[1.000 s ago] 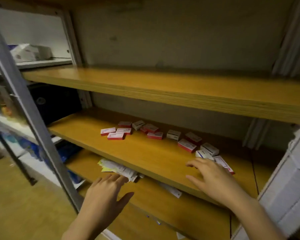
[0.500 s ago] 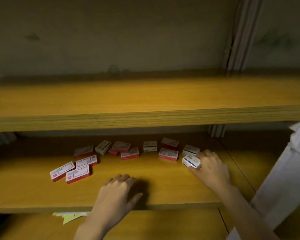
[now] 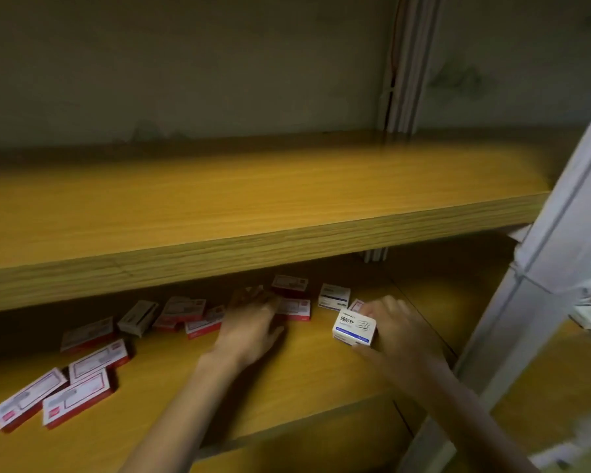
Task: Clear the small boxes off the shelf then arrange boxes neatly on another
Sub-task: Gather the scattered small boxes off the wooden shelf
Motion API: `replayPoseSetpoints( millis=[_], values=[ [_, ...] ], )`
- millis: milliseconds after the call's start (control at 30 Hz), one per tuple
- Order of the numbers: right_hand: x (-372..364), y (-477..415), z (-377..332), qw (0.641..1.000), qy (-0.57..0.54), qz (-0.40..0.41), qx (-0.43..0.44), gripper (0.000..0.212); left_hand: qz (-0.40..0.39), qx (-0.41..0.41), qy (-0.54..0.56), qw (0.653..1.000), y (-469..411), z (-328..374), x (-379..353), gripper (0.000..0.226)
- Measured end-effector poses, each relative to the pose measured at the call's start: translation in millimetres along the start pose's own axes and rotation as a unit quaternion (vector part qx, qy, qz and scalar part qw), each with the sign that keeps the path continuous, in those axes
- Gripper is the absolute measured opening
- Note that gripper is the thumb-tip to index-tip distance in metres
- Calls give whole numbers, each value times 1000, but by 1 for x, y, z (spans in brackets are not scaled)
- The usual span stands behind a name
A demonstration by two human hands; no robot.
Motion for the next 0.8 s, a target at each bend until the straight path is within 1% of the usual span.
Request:
replayPoseSetpoints(
  millis=[100, 300, 400, 467, 600, 700, 800],
  values=[
    [17, 17, -3, 1000, -12, 7, 6, 55, -27, -17, -36, 999, -20, 12, -10, 53],
    [37, 34, -10, 1000, -11, 14, -15, 55, -56, -33, -51, 997, -34, 14, -17, 48],
    [42, 42, -10, 999, -17, 23, -24, 55, -53, -47, -48, 996, -28, 12, -11, 45],
    [45, 48, -10, 998, -25, 37, -33, 54, -32, -56, -33, 997, -18, 9, -5, 43],
    [49, 63, -13, 996, -46, 59, -40, 52, 39, -88, 5, 995, 9, 7, 9, 42],
    [55, 82, -12, 994, -52, 86, -48, 49, 68, -109, 51, 990, 31, 18, 24, 41],
    [64, 104, -5, 991, -59, 106, -59, 48, 101, -131, 49, 985, 54, 38, 39, 42]
  ],
)
Point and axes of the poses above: each hand's wrist, its own y-axis away from the middle knuckle, its own x-axis out of the back of the hand, z = x × y, the point moved 1 cm from there along -y, towards the middle knuckle, and after that the axes turned 13 degrees about x, right-handed, at the moved point
